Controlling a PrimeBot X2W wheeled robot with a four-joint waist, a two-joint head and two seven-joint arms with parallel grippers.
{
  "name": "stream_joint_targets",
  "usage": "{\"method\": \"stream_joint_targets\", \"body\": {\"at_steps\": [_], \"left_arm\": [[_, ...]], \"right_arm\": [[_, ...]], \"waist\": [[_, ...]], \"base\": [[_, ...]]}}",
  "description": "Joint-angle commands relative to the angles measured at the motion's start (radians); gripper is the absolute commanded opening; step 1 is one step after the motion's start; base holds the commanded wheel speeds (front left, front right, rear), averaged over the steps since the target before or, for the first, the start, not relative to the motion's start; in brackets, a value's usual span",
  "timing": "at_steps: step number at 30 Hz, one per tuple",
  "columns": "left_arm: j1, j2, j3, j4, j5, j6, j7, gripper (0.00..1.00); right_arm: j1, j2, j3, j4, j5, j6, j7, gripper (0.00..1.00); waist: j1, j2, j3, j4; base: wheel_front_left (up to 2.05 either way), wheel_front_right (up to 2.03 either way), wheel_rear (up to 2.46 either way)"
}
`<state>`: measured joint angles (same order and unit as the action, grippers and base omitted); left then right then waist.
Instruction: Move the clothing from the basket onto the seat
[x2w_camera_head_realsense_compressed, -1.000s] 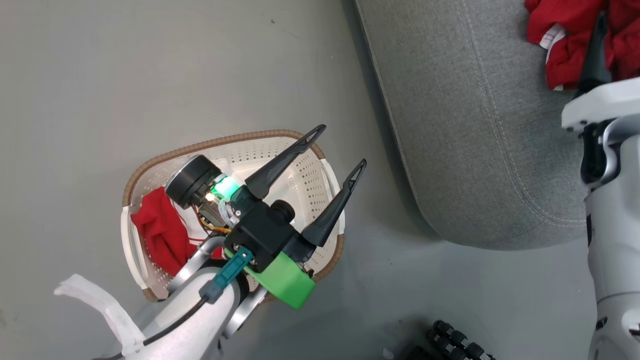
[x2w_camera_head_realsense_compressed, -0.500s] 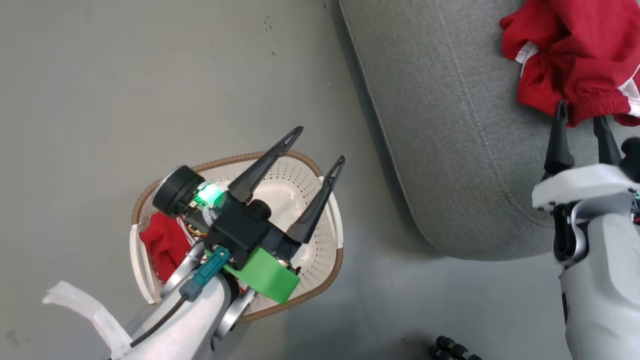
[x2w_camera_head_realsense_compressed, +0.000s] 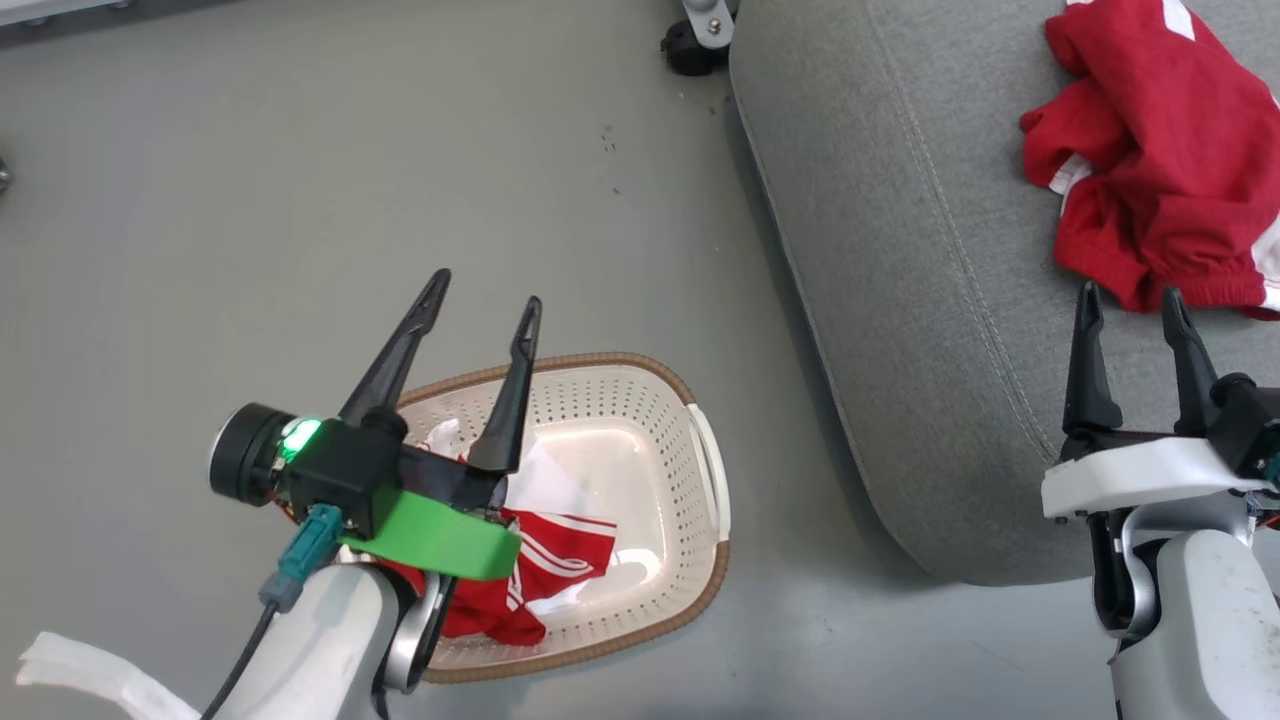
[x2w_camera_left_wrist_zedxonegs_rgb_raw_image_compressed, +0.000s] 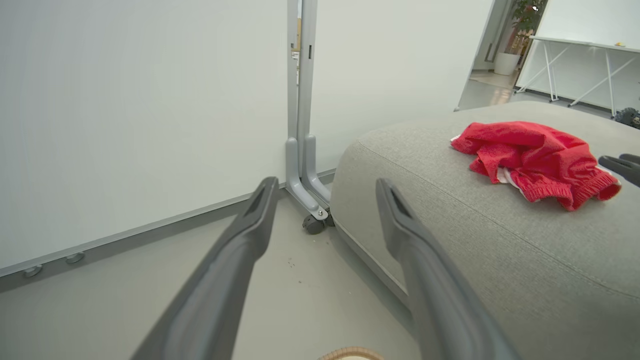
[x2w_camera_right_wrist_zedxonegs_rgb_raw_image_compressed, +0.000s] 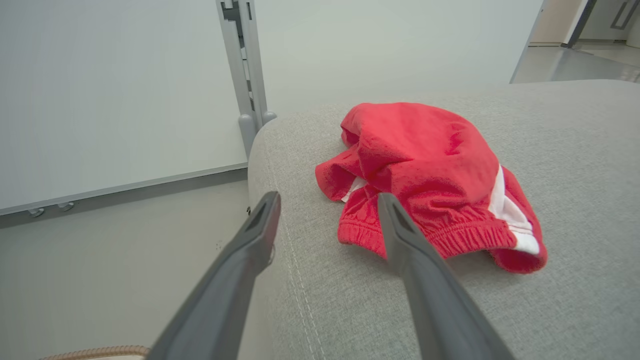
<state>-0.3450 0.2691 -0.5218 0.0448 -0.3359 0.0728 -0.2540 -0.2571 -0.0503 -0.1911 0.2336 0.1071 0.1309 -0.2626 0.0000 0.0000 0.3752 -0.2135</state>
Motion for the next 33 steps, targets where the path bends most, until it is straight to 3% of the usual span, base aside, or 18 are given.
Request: {"method": "stream_joint_targets", "body": {"at_steps": [1, 10, 17, 23, 33], "left_arm": [[0.025, -0.003, 0.022, 0.011, -0.010, 0.017, -0.006, 1.00], [0.105, -0.033, 0.186, 0.006, -0.023, 0.071, -0.011, 1.00], [0.183, -0.057, 0.310, 0.008, -0.001, 0.077, -0.011, 1.00], [0.255, -0.087, 0.371, 0.006, 0.029, 0.058, -0.010, 1.00], [0.345, -0.114, 0.393, 0.032, 0.077, 0.017, -0.010, 1.00]], "right_arm": [[0.026, -0.003, 0.014, -0.025, -0.007, 0.000, -0.003, 1.00], [0.098, -0.002, 0.092, -0.162, -0.006, 0.000, 0.042, 1.00], [0.148, -0.002, 0.116, -0.245, -0.005, 0.000, 0.096, 1.00], [0.194, -0.002, 0.126, -0.280, -0.005, 0.000, 0.136, 1.00], [0.265, -0.002, 0.138, -0.307, 0.007, 0.000, 0.181, 1.00]], "waist": [[0.0000, 0.0000, -0.056, 0.057], [0.0000, 0.0000, -0.129, 0.146], [0.0000, 0.0000, -0.168, 0.191], [0.0000, 0.0000, -0.204, 0.201], [0.0000, 0.0000, -0.271, 0.190]], "base": [[0.00, 0.00, 0.00], [0.00, 0.00, 0.00], [0.00, 0.00, 0.00], [0.00, 0.00, 0.00], [0.00, 0.00, 0.00]]}}
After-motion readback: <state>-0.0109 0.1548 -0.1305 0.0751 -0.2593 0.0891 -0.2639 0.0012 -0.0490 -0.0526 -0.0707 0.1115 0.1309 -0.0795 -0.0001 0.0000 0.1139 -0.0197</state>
